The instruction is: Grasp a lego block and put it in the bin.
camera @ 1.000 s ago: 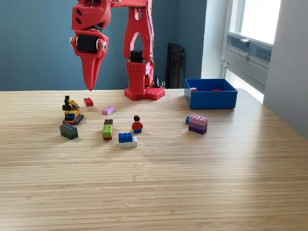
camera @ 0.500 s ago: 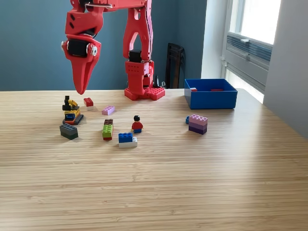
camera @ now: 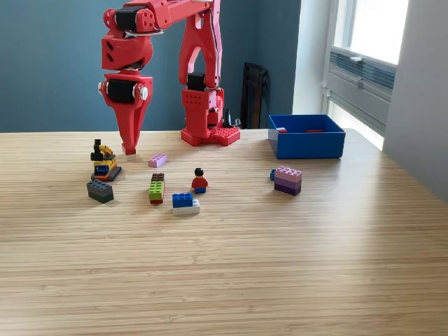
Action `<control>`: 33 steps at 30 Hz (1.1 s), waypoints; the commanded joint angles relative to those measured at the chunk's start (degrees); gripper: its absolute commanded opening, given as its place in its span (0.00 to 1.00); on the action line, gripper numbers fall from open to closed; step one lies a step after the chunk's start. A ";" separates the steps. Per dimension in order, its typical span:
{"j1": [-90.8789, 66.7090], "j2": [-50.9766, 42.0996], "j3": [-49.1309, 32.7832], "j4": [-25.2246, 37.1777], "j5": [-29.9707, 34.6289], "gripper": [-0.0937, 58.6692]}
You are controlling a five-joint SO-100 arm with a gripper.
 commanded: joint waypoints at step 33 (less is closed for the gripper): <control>1.23 14.94 13.45 2.90 -4.48 0.01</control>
